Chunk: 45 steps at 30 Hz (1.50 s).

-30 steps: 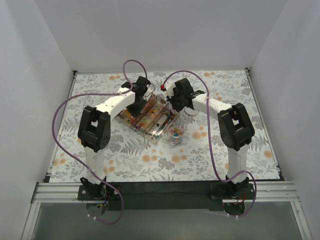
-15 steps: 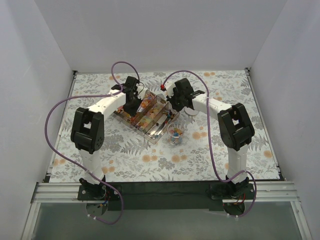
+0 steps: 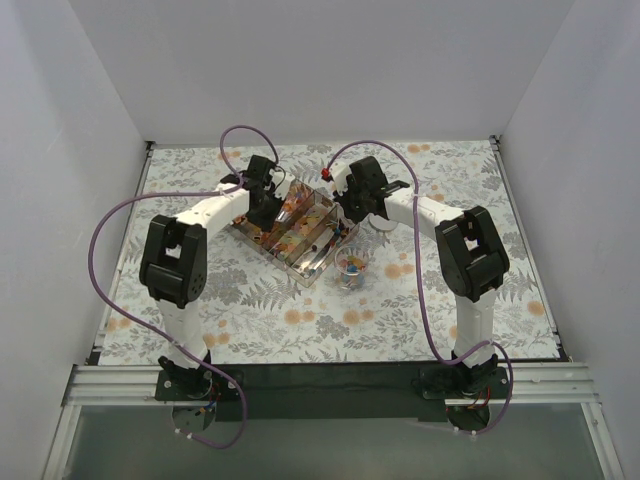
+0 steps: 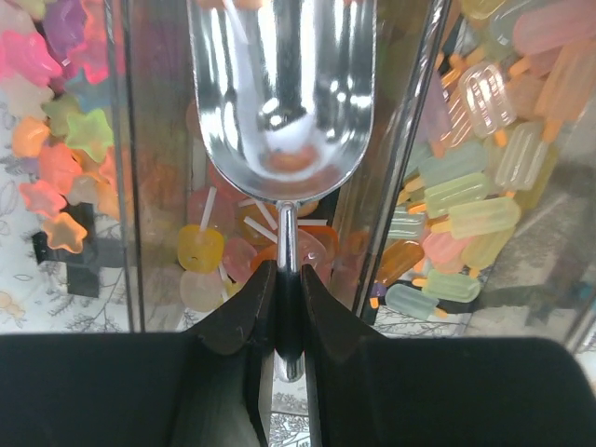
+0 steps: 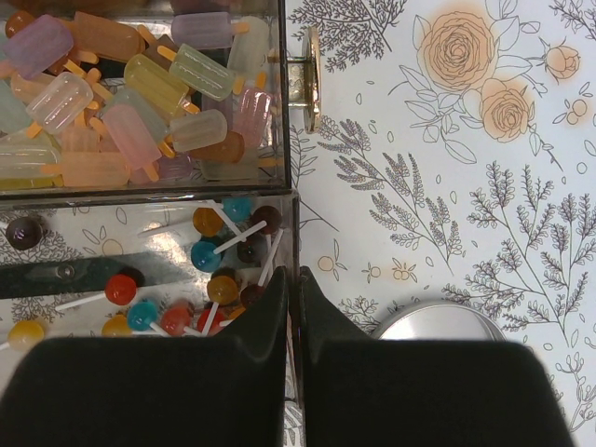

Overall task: Pack the candies
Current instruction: Scoop the fake candies from the storage box.

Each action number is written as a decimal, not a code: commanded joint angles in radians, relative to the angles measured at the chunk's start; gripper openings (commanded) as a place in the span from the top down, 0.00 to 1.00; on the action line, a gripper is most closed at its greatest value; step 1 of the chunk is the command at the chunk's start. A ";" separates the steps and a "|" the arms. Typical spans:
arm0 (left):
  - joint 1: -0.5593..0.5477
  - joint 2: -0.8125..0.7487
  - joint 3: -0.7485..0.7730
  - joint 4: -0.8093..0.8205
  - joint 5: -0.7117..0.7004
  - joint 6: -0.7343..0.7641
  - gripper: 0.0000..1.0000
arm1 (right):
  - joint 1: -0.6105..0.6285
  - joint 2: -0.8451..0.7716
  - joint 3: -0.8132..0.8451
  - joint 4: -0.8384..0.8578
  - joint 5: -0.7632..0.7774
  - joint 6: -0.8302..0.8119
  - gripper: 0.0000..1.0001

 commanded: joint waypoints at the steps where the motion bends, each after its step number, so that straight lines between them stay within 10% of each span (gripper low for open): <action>1: -0.011 -0.070 -0.081 0.145 0.089 0.014 1.00 | 0.021 0.000 -0.017 0.093 -0.011 -0.002 0.99; 19: -0.019 0.046 0.192 -0.099 0.078 0.027 1.00 | 0.020 -0.021 -0.015 0.104 -0.017 -0.005 0.99; 45: -0.008 -0.084 -0.113 0.219 0.084 0.033 1.00 | 0.017 -0.024 -0.044 0.121 -0.029 -0.005 0.99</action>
